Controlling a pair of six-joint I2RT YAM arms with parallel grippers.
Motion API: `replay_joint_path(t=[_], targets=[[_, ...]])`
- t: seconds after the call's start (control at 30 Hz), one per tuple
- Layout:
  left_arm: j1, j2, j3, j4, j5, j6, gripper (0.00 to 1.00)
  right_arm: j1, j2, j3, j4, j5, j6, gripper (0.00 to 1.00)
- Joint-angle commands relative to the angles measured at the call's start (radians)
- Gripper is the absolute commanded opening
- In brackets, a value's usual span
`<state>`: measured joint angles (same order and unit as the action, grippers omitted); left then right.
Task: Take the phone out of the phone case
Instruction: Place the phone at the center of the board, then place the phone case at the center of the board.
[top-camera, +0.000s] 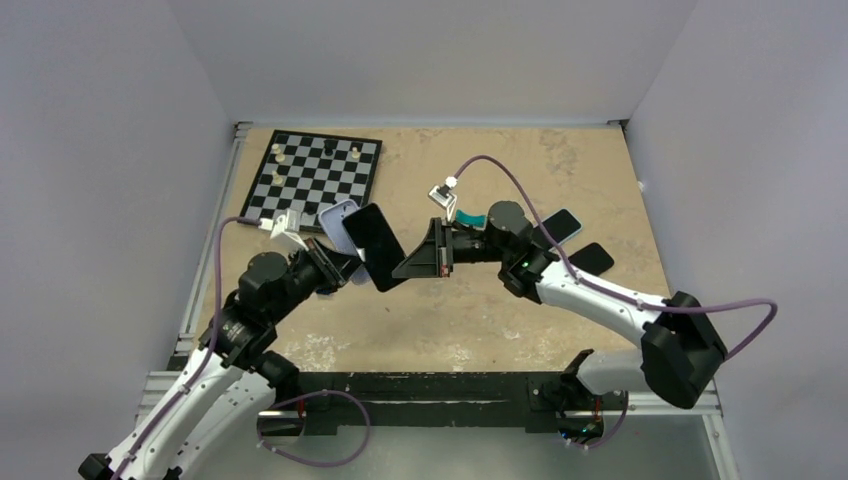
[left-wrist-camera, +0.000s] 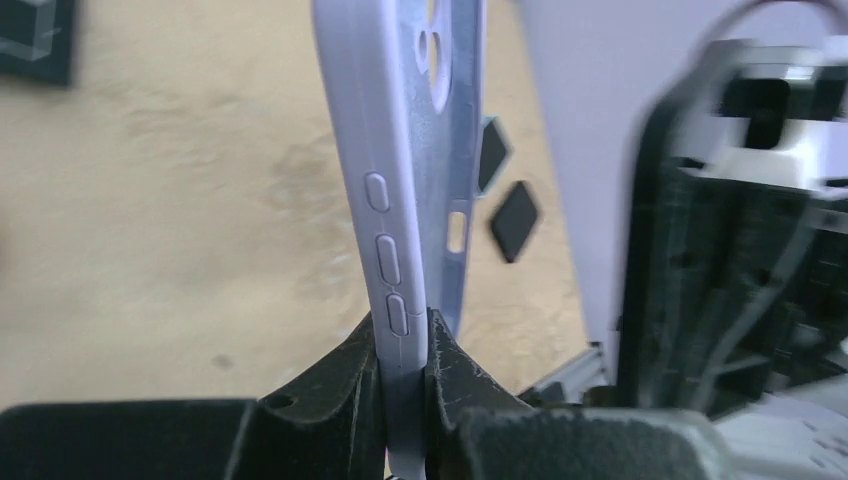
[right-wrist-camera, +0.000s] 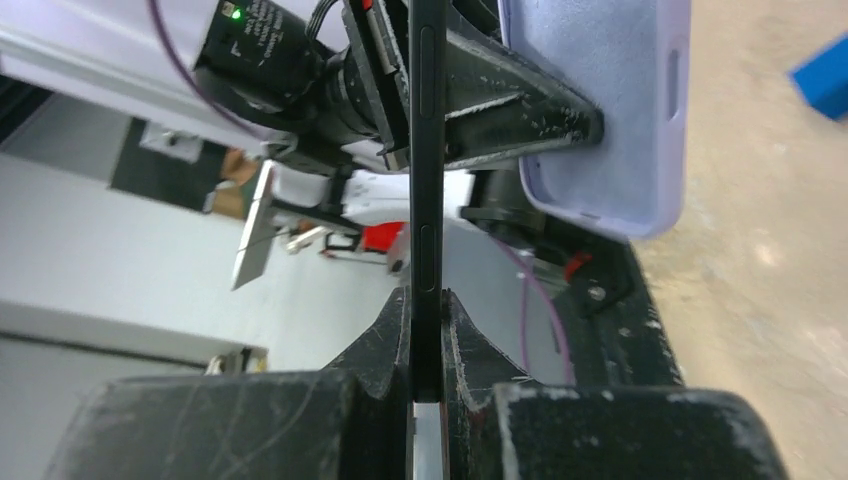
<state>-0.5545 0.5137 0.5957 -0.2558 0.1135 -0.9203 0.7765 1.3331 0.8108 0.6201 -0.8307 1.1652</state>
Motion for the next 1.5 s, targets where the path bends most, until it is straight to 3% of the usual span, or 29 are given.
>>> replay_joint_path(t=[0.0, 0.1, 0.23, 0.47, 0.63, 0.87, 1.07, 1.17, 1.23, 1.33, 1.47], targets=[[0.01, 0.044, 0.021, -0.288, -0.243, -0.035, 0.0, -0.061, -0.137, 0.044, -0.289, 0.124, -0.264, 0.0], [0.01, 0.06, -0.034, -0.25, -0.187, 0.028, 0.0, -0.149, -0.209, 0.015, -0.407, 0.187, -0.343, 0.0], [0.011, 0.072, -0.166, -0.013, 0.041, 0.058, 0.0, -0.305, -0.233, -0.004, -0.489, 0.226, -0.42, 0.0], [0.007, 0.331, -0.217, 0.31, 0.346, 0.057, 0.0, -0.529, -0.019, 0.133, -0.477, 0.251, -0.457, 0.0], [0.009, 0.538, -0.164, 0.341, 0.387, 0.083, 0.0, -0.59, 0.238, 0.351, -0.541, 0.366, -0.527, 0.0], [0.011, 0.781, -0.062, 0.349, 0.477, 0.159, 0.0, -0.644, 0.556, 0.61, -0.543, 0.321, -0.478, 0.0], [0.011, 0.847, -0.031, 0.293, 0.484, 0.214, 0.0, -0.649, 0.747, 0.795, -0.604, 0.277, -0.479, 0.0], [0.01, 0.84, -0.015, 0.2, 0.447, 0.249, 0.0, -0.666, 0.753, 0.771, -0.588, 0.296, -0.451, 0.0], [0.01, 0.838, -0.02, 0.196, 0.432, 0.244, 0.0, -0.698, 0.721, 0.662, -0.467, 0.313, -0.333, 0.0], [0.01, 0.841, -0.051, 0.271, 0.419, 0.186, 0.0, -0.744, 0.665, 0.506, -0.281, 0.409, -0.163, 0.0], [0.009, 0.861, -0.098, 0.375, 0.388, 0.09, 0.0, -0.773, 0.622, 0.417, -0.234, 0.622, -0.047, 0.0]])
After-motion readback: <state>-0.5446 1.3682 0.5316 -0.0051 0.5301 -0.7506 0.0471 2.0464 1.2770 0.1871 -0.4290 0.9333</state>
